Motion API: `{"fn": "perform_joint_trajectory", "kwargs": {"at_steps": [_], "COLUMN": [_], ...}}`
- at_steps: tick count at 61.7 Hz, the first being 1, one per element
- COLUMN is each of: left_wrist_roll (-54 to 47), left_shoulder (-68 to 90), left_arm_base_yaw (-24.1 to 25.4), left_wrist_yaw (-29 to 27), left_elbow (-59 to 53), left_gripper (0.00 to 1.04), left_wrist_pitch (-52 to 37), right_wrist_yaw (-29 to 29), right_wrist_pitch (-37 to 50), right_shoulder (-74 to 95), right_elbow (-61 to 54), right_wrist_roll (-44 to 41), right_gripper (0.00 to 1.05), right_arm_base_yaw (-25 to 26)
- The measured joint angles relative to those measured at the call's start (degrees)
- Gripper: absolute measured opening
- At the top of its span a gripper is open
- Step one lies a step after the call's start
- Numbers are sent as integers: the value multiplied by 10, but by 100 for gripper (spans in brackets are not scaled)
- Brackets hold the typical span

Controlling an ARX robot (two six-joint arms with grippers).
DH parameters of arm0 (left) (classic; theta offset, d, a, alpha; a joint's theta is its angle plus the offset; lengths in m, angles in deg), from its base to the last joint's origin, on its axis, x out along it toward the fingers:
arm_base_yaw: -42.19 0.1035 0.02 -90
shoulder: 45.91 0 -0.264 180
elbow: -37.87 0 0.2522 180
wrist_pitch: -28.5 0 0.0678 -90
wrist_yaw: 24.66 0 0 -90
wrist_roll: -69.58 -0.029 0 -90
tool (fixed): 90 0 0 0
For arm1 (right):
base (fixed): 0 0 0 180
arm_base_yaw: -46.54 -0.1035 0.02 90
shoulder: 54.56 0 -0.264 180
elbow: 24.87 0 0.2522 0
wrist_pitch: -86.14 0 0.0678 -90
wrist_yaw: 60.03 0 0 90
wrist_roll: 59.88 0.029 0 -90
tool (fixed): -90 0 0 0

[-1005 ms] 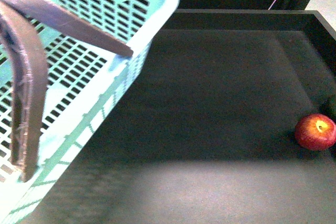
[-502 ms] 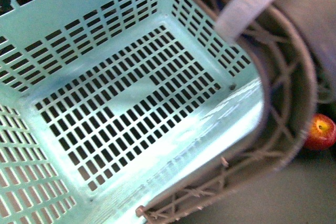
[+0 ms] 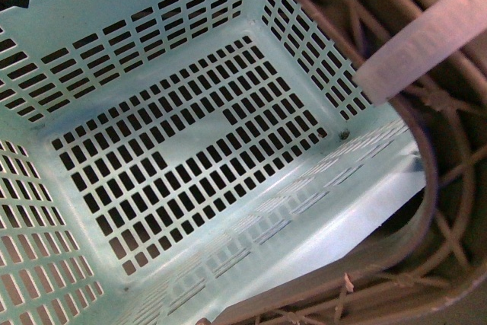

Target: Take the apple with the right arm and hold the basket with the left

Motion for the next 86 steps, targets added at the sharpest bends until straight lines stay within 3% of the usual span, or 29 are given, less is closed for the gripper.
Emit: {"fn": "perform_joint_trajectory", "kwargs": {"at_steps": [12,18,24,32,39,52,62,86], "left_wrist_roll": [-1,-1,-2,-1,-3,-3,-3,-3], "left_shoulder": [0,0,-1,-1,-1,-1,-1,-1], "left_arm_base_yaw": [0,0,-1,0,0,0,0,0], "left_wrist_yaw": [1,0,5,0,0,1,1,1], "left_elbow": [0,0,0,0,0,0,0,0], "left_gripper": [33,33,33,33,33,33,33,33], "left_wrist_pitch": [0,0,0,1,1,1,1,1], "right_wrist_yaw": [7,66,84,90,65,24,-35,-67], "right_wrist_pitch": [-9,-209,-257,-195,-83,106,149,146], "right_shoulder": [6,132,215,311,454,756,932,1128], "right_elbow": [3,87,100,100,106,173,242,379], "right_wrist_roll": [7,95,131,123,88,47,20,48], "right_gripper": [96,96,96,96,96,96,96,96], "right_arm_base_yaw": [2,36,70,117,149,135,103,85]}}
